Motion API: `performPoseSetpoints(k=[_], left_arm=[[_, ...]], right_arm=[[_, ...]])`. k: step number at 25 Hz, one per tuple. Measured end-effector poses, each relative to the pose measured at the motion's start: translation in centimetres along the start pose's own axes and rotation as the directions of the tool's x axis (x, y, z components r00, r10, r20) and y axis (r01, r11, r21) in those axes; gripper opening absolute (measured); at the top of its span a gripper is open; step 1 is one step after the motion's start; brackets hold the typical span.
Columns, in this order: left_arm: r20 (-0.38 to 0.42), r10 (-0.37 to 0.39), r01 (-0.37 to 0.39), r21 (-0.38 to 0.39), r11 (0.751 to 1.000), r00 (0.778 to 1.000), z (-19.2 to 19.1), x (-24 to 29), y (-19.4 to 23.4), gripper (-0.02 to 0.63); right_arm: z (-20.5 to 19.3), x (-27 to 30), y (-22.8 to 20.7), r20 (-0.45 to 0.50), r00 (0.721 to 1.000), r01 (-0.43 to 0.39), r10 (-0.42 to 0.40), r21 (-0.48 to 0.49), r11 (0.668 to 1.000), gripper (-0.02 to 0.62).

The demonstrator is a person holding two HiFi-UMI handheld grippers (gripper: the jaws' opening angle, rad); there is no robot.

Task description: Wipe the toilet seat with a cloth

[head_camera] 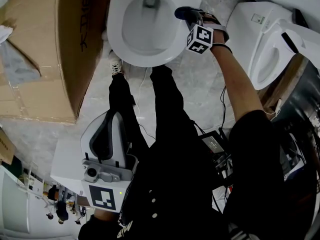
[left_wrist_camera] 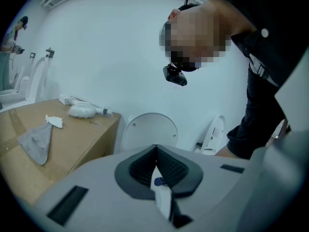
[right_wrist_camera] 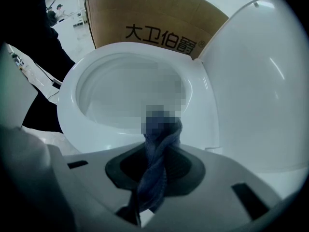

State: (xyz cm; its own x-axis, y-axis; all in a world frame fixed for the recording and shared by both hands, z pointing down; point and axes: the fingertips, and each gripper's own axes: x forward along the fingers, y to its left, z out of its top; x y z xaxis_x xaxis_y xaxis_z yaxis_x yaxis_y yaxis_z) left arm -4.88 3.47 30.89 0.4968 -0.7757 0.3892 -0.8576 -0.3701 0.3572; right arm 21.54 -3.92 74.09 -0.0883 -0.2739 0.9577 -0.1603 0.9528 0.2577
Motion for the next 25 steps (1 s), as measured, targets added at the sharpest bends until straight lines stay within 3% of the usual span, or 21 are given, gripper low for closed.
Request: performPoseSetpoints(k=[25], left_arm=[[0.01,-0.023,0.023,-0.01,1.0,1.0,0.4,-0.5,0.0,0.008]], right_arm=[[0.8,-1.5,7.1,0.013,0.993,-0.12,0.119,0.155,0.981,0.084]])
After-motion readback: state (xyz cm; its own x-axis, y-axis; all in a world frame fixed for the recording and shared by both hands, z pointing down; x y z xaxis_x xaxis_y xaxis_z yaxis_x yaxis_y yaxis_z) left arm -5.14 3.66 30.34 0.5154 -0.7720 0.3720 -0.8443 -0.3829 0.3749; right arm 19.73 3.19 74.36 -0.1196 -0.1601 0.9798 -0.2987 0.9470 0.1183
